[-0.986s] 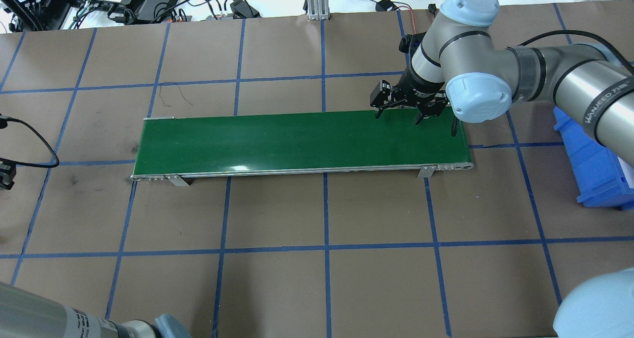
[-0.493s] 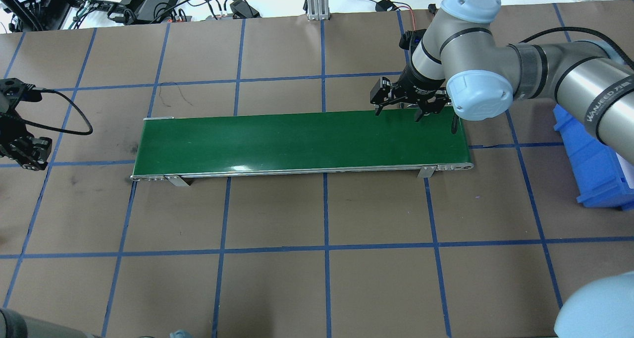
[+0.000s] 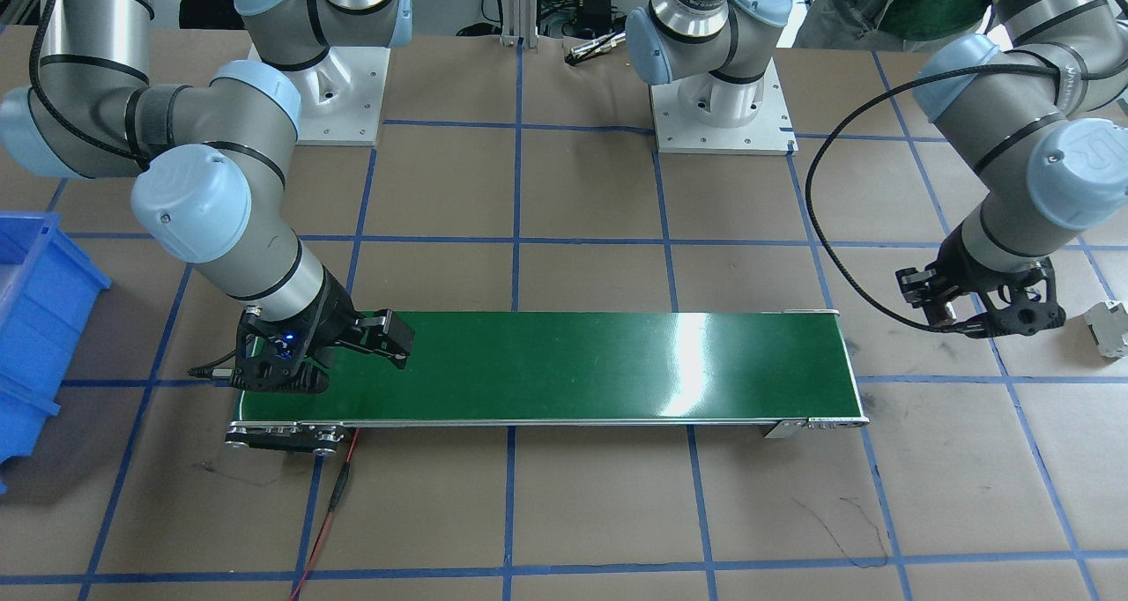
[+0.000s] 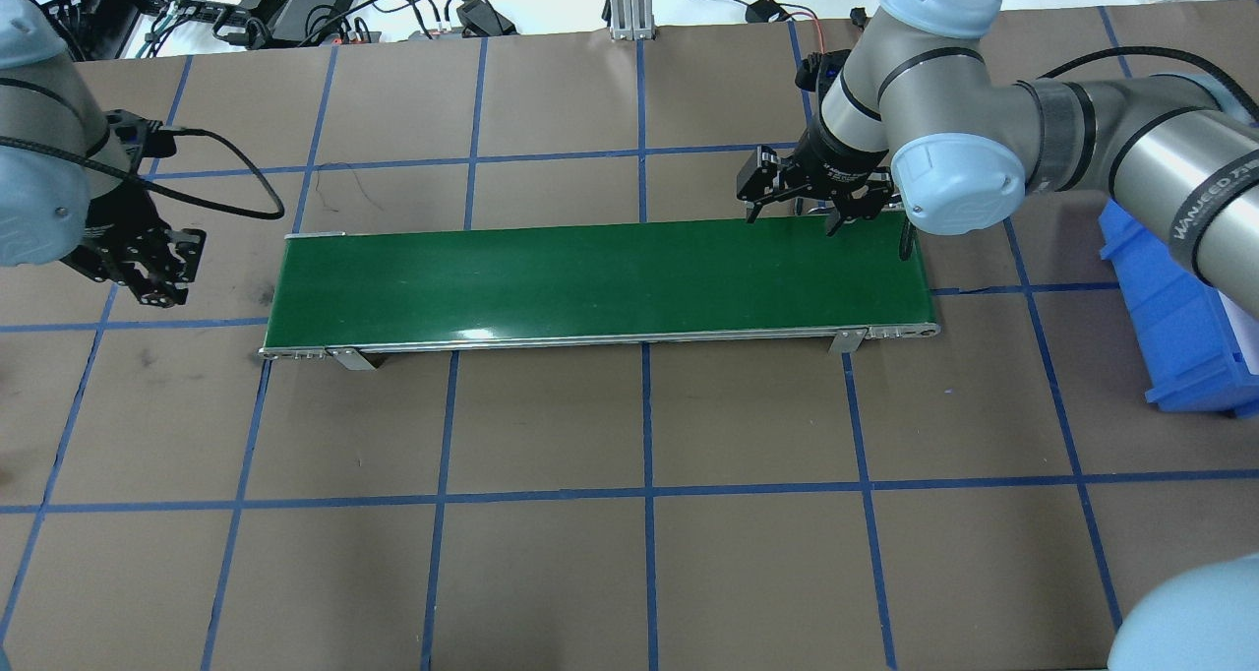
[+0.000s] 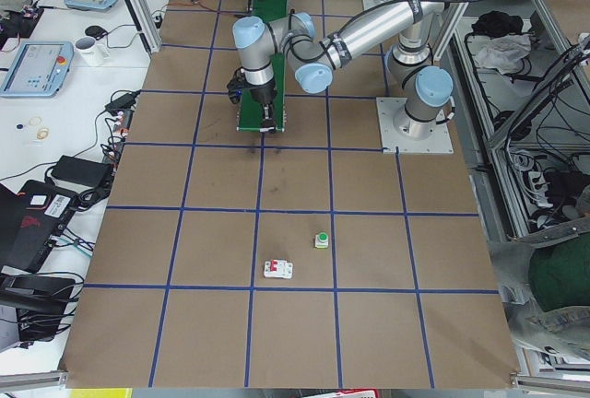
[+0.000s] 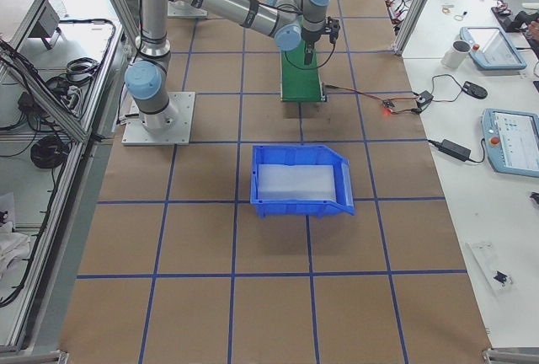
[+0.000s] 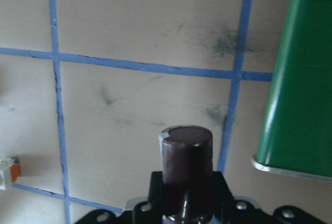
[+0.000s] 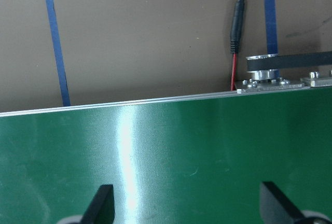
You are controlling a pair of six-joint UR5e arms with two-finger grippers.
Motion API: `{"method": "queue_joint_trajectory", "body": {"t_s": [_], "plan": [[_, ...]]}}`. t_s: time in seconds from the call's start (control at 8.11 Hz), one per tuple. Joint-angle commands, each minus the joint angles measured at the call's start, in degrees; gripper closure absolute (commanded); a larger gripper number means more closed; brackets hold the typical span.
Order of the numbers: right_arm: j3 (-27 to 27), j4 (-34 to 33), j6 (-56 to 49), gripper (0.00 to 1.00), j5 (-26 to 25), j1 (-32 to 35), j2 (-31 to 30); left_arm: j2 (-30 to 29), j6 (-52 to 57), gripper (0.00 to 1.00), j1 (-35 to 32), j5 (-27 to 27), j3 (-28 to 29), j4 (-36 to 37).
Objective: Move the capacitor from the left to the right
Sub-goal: 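Carry the capacitor with the left gripper over the belt's near end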
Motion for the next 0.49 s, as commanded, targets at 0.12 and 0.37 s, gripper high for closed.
{"method": "queue_joint_trajectory", "body": {"t_s": [0.12, 0.37], "plan": [[-0.05, 0.26, -0.1, 0.0, 0.44, -0.04, -0.59, 2.75, -9.26, 0.82, -6.61, -6.04, 1.28, -7.68], [-0.05, 0.35, -0.54, 0.0, 0.0, -0.04, -0.58, 3.12, -9.87, 0.82, -7.66, -9.81, 7.75, -15.93]]}}
